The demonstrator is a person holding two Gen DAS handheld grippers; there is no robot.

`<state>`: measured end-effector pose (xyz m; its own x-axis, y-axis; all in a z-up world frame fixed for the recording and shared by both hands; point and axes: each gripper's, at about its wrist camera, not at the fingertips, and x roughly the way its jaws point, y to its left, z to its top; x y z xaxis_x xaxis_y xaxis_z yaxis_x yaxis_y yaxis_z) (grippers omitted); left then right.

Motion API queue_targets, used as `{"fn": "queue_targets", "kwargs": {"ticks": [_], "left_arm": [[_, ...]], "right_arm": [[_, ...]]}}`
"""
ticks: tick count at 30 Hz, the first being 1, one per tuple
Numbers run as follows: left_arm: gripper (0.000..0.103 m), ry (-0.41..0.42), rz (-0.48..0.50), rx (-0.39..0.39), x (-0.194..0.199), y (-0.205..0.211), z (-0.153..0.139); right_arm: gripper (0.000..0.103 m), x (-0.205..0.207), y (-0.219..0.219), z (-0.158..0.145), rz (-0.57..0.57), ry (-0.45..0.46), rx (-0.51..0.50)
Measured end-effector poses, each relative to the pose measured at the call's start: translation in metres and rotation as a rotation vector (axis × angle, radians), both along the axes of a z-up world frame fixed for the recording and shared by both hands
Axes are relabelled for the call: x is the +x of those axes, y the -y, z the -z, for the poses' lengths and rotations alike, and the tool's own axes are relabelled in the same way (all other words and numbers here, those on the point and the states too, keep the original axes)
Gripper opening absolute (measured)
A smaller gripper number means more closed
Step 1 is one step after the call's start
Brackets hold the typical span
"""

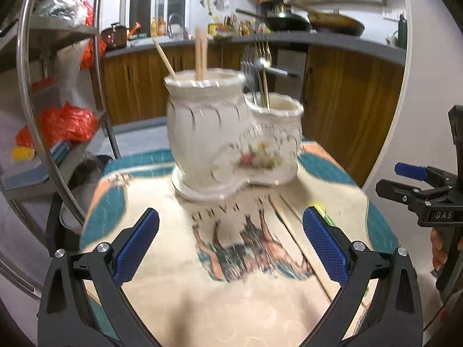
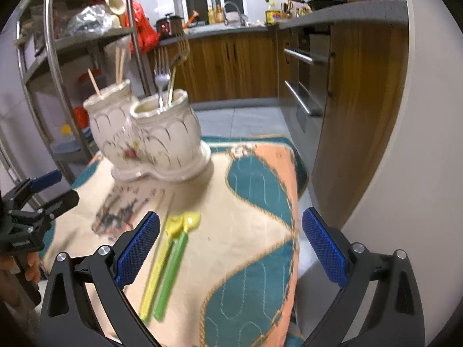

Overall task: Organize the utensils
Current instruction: 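Open both tools and withdraw them back over the table, then grasp a chopstick with the left tool while the right tool grasps a green-handled yellow spoon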

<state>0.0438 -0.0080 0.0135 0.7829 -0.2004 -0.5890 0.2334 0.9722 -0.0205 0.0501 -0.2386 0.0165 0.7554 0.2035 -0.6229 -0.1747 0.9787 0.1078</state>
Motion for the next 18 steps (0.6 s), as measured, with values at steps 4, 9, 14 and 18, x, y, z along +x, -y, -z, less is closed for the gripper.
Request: {"fn": "queue_targets", "kwargs": {"ticks": [4, 9, 14, 18], "left_arm": [[0.097, -0.058, 0.02, 0.0, 0.0, 0.011, 0.016], [0.097, -0.112, 0.045, 0.023, 0.002, 0.025, 0.03], [0.097, -0.156, 0.06, 0.033, 0.004, 0.036, 0.039], [0.097, -0.187, 0.086, 0.045, 0.004, 0.043, 0.044]], "right_arm": [[0.098, -0.002, -0.001, 0.013, -0.009, -0.04, -0.033], [0.098, -0.007, 0.001, 0.024, -0.019, -0.067, -0.05], [0.098, -0.007, 0.002, 0.032, -0.044, -0.103, -0.04], [0.098, -0.007, -0.005, 0.035, -0.099, -0.13, -0.027]]}}
